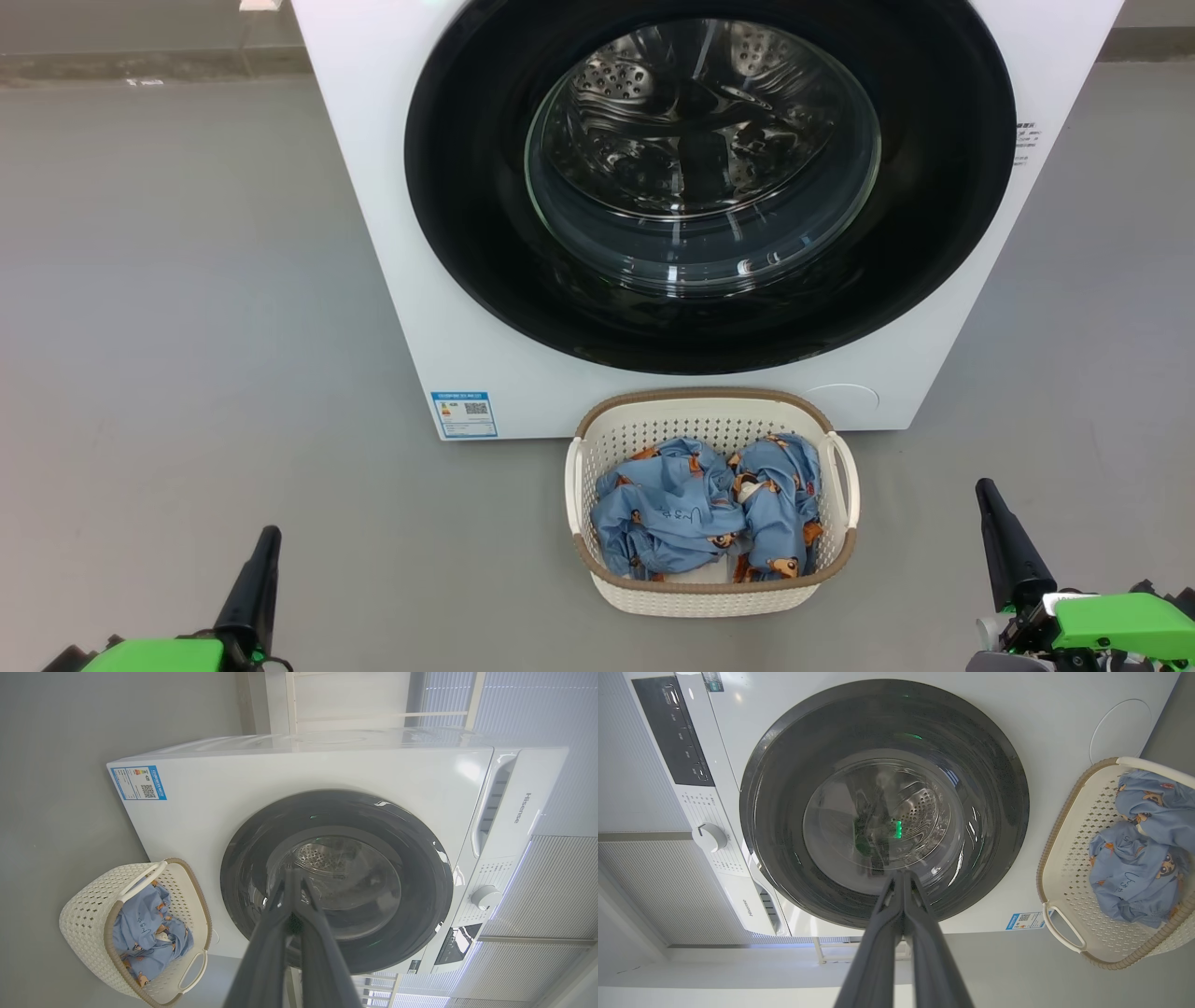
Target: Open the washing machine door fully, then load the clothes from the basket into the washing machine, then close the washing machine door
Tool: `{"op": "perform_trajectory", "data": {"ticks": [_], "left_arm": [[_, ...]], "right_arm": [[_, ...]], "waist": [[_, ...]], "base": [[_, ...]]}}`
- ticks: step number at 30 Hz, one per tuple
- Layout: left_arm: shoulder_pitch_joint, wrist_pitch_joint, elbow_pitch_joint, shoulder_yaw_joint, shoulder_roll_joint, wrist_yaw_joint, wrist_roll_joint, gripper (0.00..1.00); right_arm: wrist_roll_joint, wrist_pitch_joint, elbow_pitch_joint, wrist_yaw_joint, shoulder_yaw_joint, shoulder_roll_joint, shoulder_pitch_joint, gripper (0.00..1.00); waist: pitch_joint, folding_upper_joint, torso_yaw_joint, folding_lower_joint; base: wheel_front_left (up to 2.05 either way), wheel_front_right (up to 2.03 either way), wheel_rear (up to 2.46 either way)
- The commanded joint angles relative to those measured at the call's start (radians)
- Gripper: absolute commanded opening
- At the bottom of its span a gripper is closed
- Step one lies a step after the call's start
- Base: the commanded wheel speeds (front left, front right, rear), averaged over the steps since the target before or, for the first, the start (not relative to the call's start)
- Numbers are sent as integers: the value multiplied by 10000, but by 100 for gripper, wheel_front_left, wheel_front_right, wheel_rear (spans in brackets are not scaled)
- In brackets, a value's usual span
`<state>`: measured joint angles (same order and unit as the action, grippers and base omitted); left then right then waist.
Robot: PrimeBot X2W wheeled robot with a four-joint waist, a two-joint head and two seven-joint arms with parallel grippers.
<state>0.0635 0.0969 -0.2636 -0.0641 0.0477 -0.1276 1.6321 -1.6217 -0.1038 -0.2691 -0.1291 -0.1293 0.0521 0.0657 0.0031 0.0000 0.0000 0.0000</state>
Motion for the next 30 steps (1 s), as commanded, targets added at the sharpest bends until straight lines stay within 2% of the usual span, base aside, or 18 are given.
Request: {"op": "perform_trajectory", "data": {"ticks": [1,30], "left_arm": [[431,40,192,-343,140,-31,-108,0],[435,82,190,-396,103,-31,-152,0]], "right_arm": [[81,-45,247,-16,216,31,416,0],[102,-65,246,-16,191,14,418,0]], "waist": [[0,0,0,0],[0,0,0,0]], "base": [[0,0,0],[0,0,0]]}}
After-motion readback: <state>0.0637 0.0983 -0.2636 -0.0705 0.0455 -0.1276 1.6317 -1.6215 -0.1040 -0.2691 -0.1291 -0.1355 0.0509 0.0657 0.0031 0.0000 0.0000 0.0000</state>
